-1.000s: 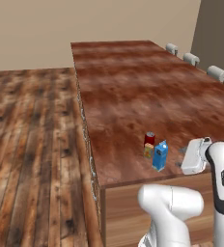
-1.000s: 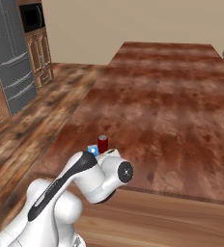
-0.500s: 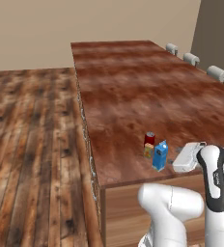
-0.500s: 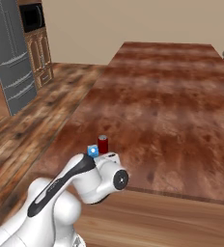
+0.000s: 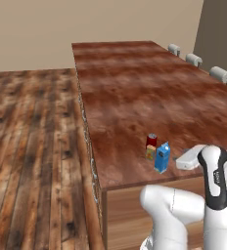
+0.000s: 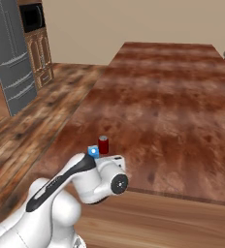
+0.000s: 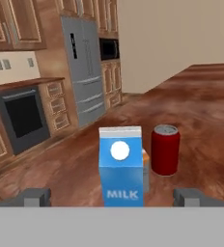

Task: Pick the milk, boxed drink, can from the counter and place them in the open cabinet.

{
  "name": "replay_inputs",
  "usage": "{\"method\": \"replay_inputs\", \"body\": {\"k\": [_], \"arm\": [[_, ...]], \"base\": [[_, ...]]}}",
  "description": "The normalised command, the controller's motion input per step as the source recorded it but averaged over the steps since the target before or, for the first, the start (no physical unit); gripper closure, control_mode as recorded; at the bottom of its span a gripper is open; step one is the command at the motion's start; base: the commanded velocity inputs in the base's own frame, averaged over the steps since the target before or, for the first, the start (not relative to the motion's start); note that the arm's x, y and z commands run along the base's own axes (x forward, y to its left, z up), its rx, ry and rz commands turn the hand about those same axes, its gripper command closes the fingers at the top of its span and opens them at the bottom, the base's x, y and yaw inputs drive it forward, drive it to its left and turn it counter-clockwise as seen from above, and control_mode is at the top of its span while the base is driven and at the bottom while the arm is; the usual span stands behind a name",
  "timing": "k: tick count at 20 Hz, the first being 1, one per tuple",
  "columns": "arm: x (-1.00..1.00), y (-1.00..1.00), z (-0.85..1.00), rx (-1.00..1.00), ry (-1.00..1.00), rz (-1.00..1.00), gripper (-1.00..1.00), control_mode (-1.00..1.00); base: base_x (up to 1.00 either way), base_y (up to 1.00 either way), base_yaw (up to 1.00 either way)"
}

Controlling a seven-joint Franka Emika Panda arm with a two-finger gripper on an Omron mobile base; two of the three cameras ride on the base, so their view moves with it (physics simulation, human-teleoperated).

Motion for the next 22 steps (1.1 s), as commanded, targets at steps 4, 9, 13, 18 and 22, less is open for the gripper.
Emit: {"method": "replay_inputs", "body": {"k": [4,9,13,18,22], "arm": [[0.27,0.08,-0.16,0.04,0.01,-0.14,-1.0,-1.0],[0.19,0.19,-0.15,0.02,0.0,-0.08,-1.0,-1.0],[0.0,0.0,-0.02,0.0,0.0,0.0,-1.0,-1.0],[0.0,0.07,-0.14,0.0,0.0,-0.08,-1.0,-1.0],[0.0,0.37,-0.19,0.0,0.0,-0.01,-1.0,-1.0]], "base": [[0.0,0.0,0.0],[0.0,0.0,0.0],[0.0,0.0,0.0],[0.0,0.0,0.0],[0.0,0.0,0.0]]}}
